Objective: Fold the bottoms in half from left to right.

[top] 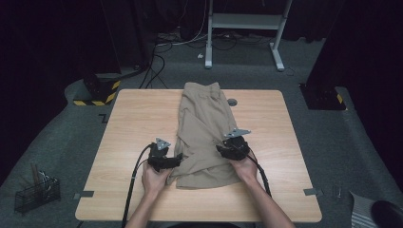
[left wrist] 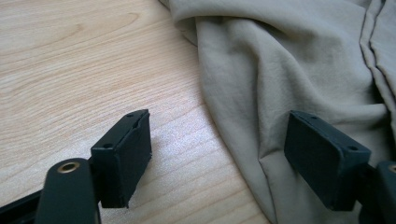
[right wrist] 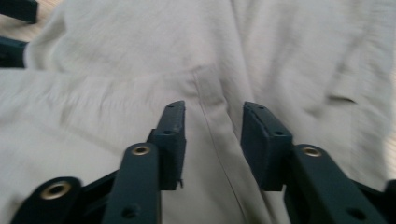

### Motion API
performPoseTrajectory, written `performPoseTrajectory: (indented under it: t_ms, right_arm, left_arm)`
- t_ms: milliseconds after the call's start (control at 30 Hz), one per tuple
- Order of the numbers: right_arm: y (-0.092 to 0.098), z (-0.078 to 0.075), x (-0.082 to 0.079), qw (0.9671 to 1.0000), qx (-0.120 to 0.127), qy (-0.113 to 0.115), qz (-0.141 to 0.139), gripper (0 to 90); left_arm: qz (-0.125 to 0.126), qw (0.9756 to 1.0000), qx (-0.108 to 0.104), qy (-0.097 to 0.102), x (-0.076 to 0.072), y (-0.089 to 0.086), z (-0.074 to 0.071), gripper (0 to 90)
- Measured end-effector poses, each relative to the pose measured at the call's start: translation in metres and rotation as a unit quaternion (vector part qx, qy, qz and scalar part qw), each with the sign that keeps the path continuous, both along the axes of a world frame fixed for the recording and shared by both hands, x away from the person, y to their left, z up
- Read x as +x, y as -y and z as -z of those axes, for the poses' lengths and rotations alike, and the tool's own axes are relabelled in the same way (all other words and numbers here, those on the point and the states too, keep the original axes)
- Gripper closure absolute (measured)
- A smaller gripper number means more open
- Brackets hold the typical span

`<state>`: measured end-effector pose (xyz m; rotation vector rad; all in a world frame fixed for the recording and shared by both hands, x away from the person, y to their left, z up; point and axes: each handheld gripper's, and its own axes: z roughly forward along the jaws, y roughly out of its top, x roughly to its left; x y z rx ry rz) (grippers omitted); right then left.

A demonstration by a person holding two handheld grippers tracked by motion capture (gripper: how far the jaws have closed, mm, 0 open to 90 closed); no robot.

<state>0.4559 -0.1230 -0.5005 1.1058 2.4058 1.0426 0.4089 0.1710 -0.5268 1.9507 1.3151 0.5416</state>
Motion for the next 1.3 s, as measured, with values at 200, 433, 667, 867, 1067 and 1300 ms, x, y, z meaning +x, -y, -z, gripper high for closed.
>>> performPoseTrajectory:
  t_ms: [200, 433, 667, 867, 1067, 1300]
  right_arm:
    - [-0.019, 0.015, 0.019, 0.9997, -0.016, -0.013, 0.016, 60.2]
    - [-0.016, 0.007, 0.003, 0.9988, -0.043, 0.01, -0.021, 88.3]
    - [0.018, -0.008, -0.033, 0.999, -0.012, 0.026, -0.035, 89.1]
    - [0.061, 0.0, -0.079, 0.9996, 0.001, 0.019, -0.02, 88.9]
    - [0.08, 0.004, -0.091, 0.9996, 0.024, 0.014, -0.01, 74.4]
    - [0.079, -0.009, -0.054, 0.9977, 0.047, 0.004, 0.048, 60.7]
  left_arm:
    - [-0.002, 1.0, -0.003, 0.0, 0.0, -0.001, 0.0, 22.6]
    - [-0.002, 1.0, -0.007, -0.001, 0.0, -0.001, 0.0, 22.4]
    - [-0.003, 1.0, -0.006, -0.001, 0.0, -0.001, 0.0, 22.3]
    - [-0.001, 1.0, -0.005, -0.001, 0.0, -0.001, 0.0, 21.9]
    - [0.0, 1.0, 0.001, 0.0, 0.0, 0.0, 0.0, 21.4]
    - [0.001, 1.0, 0.004, 0.0, 0.0, 0.001, 0.0, 21.2]
